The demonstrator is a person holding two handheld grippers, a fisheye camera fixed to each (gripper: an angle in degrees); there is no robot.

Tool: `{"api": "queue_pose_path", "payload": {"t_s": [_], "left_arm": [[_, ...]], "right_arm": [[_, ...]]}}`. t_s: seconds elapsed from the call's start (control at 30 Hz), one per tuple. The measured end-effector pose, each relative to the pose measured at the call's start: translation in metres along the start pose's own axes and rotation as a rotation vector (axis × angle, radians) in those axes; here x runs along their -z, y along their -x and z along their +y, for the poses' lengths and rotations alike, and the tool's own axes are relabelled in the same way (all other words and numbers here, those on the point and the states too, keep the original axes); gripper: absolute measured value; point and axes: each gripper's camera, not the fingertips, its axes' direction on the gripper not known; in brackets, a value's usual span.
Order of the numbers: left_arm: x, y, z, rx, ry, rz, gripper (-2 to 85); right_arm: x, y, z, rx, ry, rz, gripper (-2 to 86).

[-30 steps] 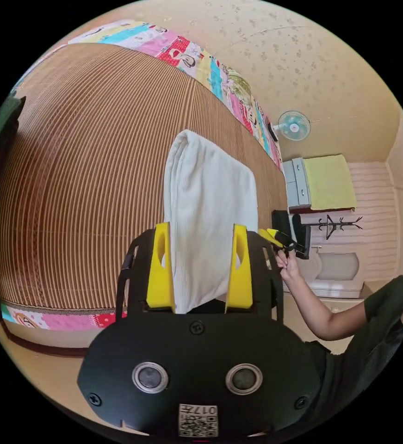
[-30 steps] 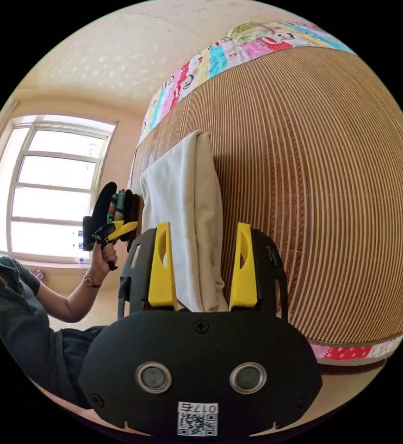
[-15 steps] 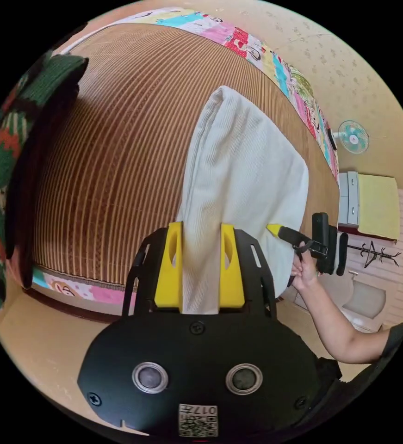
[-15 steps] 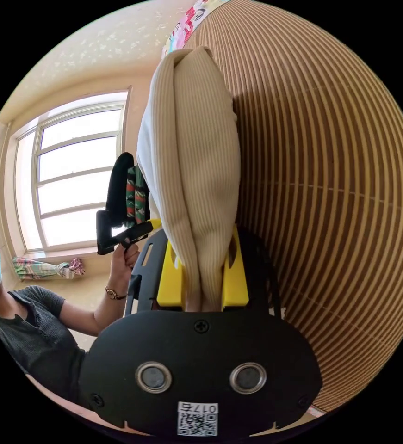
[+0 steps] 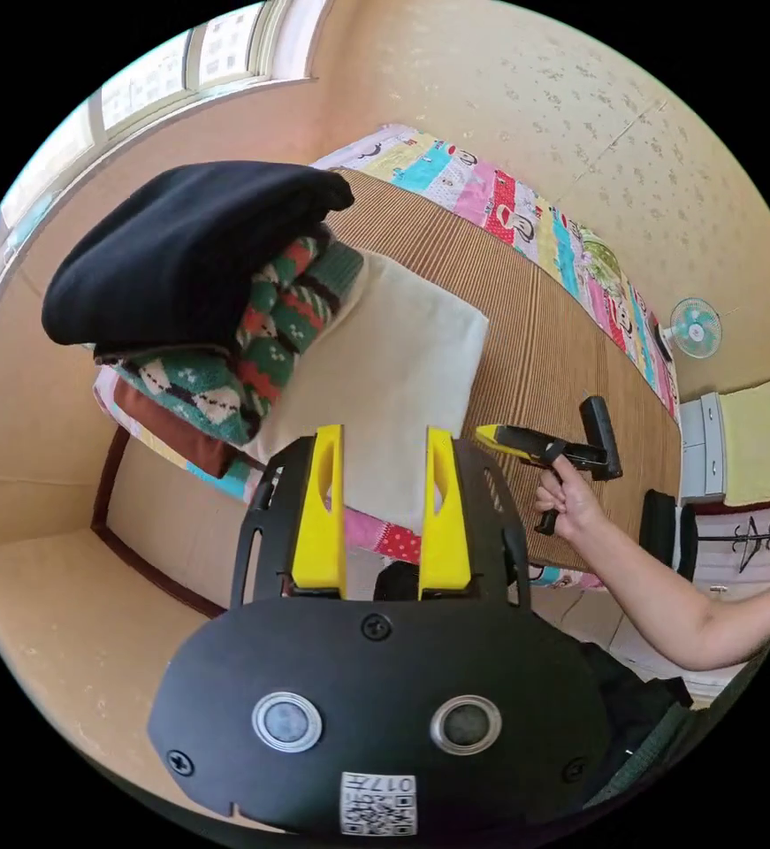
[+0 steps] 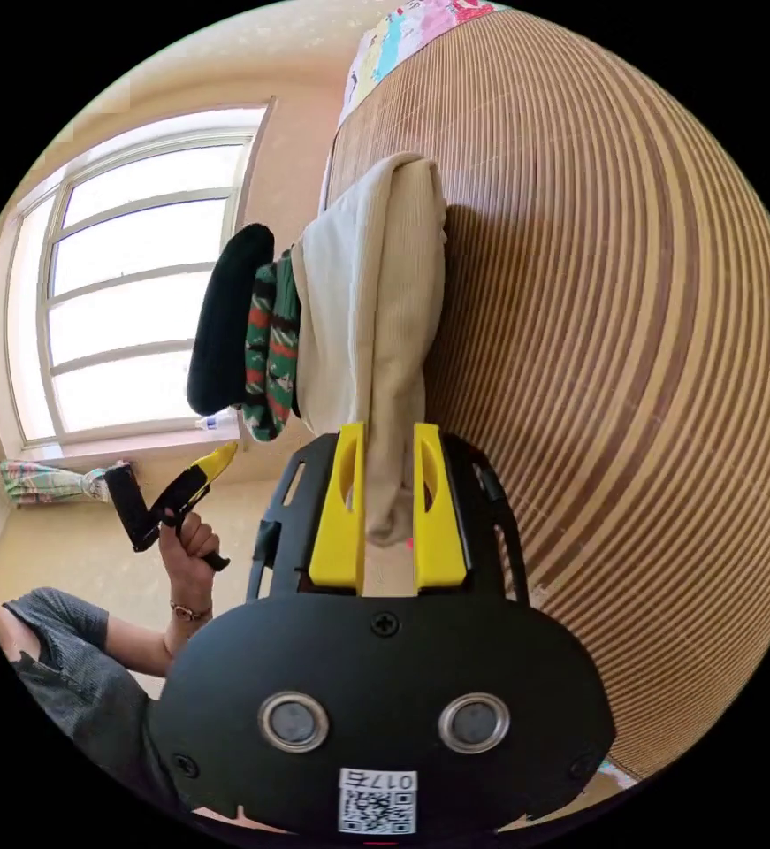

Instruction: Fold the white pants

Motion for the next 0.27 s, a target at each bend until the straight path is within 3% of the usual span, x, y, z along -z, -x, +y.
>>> {"api": "queue_pose_path", "payload": {"t_s": [0.2,0.27], "left_arm": [[-0.043,-0.112,0.042,-0.188,0.146,0.223,12.1],[-0.048,-0.173,0.048,-0.344,0.188,0.285,11.7]], "right_arm": [[0.149,0.020,0.169,-0.167,-0.007,0.329,1.2],[0.194,0.046,0.217,-0.237,-0.056,0.440,0.8]]}}
